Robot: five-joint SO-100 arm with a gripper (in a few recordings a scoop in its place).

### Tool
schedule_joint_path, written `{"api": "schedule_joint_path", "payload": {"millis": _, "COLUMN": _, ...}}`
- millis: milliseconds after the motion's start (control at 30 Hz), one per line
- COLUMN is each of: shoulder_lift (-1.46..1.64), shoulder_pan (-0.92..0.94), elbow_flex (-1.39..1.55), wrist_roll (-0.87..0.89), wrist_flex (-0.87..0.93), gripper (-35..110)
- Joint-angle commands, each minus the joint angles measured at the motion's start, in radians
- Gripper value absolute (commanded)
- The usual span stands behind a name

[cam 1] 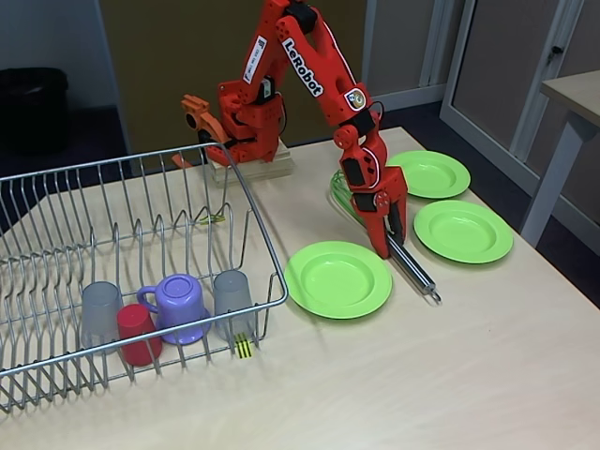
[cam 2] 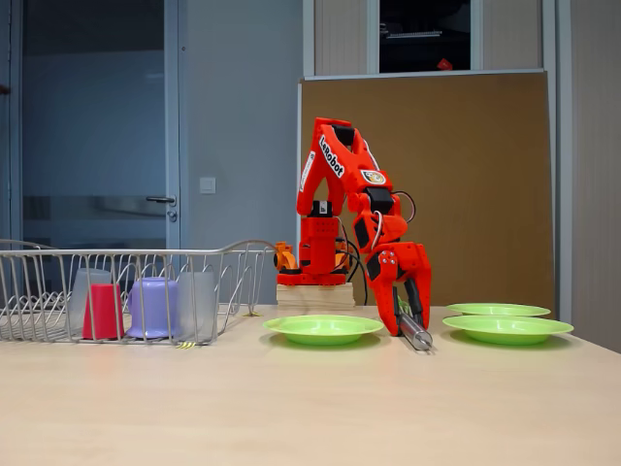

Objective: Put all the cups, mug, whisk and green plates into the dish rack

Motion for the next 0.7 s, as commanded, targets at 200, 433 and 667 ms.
{"api": "schedule_joint_path", "payload": {"millis": 200, "shoulder_lift": 0.109, "shoulder_pan": 0.020, "elbow_flex": -0.003, "wrist_roll": -0.071, "wrist_flex": 0.190, "gripper": 0}}
{"api": "schedule_joint_path", "payload": {"millis": 433, "shoulder_lift": 0.236, "shoulder_pan": 0.020, "elbow_flex": -0.186, "wrist_roll": -0.144, "wrist_flex": 0.529, "gripper": 0}}
{"api": "schedule_joint_path", "payload": {"millis": 667, "shoulder_lift": 0.230, "shoulder_pan": 0.064, "elbow_flex": -0.495, "wrist_roll": -0.347, "wrist_flex": 0.741, "gripper": 0}}
